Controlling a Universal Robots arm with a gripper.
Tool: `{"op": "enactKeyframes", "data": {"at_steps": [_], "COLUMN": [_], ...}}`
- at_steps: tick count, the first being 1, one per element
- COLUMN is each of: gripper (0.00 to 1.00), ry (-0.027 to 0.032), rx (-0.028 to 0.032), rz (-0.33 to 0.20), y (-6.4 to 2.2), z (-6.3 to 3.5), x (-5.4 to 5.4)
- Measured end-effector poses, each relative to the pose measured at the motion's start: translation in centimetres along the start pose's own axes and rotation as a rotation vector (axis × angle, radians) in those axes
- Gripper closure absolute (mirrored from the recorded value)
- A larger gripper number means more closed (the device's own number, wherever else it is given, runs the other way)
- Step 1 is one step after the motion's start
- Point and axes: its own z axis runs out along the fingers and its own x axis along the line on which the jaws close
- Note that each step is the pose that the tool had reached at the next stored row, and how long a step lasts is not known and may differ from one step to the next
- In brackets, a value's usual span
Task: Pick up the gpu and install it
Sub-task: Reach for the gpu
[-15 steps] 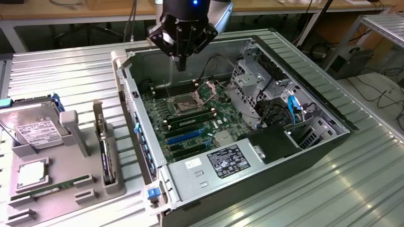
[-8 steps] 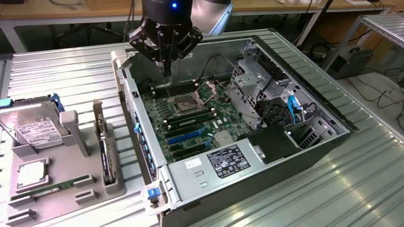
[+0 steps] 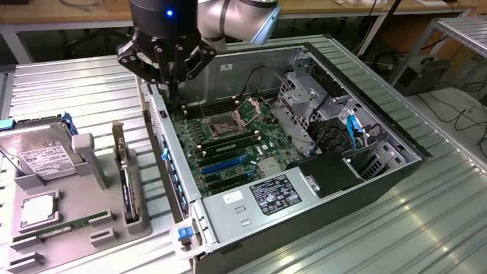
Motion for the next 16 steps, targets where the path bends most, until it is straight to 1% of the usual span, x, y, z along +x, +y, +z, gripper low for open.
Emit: {"op": "enactKeyframes", "data": {"at_steps": [2, 9, 10, 11, 14, 16], "gripper": [0.89, 0.89, 0.89, 0.89, 0.89, 0.89], "ry": [0.0001, 0.0, 0.0, -0.0001, -0.0001, -0.0002], "rx": [0.0002, 0.0017, 0.0021, 0.0024, 0.003, 0.0034], "rz": [0.0, 0.0, 0.0, 0.0, 0.0, 0.0], "y": [-0.32, -1.18, -1.42, -1.58, -1.92, -2.22], "z": [0.0, 0.3, 0.41, 0.5, 0.68, 0.86], "x": [1.1, 3.9, 4.6, 5.1, 6.1, 7.1]}}
